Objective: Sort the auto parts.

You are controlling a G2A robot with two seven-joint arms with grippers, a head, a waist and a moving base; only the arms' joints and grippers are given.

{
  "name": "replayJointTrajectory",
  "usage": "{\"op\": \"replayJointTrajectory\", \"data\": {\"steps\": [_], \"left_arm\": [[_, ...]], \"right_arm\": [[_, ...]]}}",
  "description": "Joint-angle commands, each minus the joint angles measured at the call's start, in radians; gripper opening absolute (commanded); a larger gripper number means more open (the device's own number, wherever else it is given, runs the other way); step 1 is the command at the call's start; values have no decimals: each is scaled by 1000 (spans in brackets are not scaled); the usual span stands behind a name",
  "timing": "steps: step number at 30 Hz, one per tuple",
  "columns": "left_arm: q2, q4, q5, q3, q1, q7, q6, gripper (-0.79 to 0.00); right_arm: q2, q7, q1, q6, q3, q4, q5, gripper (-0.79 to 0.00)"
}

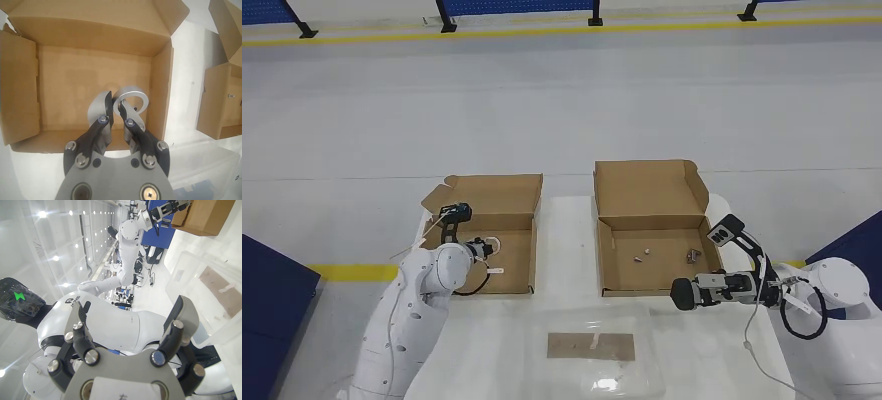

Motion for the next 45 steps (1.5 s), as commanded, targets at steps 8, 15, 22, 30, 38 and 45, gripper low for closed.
{"op": "replayJointTrajectory", "data": {"steps": [8, 15, 22, 30, 38, 45], "left_arm": [[-1, 25, 2, 9, -7, -47, 15, -785], [-14, 127, -60, 16, -103, -185, 132, -785], [-25, 223, -105, 34, -166, -257, 186, -785], [-25, 228, -106, 36, -159, -249, 180, -785], [-37, 330, -176, 39, -224, -265, 261, -785], [-65, 539, -270, 88, -333, -235, 291, -785]], "right_arm": [[0, 0, 0, 0, 0, 0, 0, 0], [0, 0, 0, 0, 0, 0, 0, 0], [0, 0, 0, 0, 0, 0, 0, 0], [0, 0, 0, 0, 0, 0, 0, 0], [0, 0, 0, 0, 0, 0, 0, 0], [0, 0, 0, 0, 0, 0, 0, 0]]}}
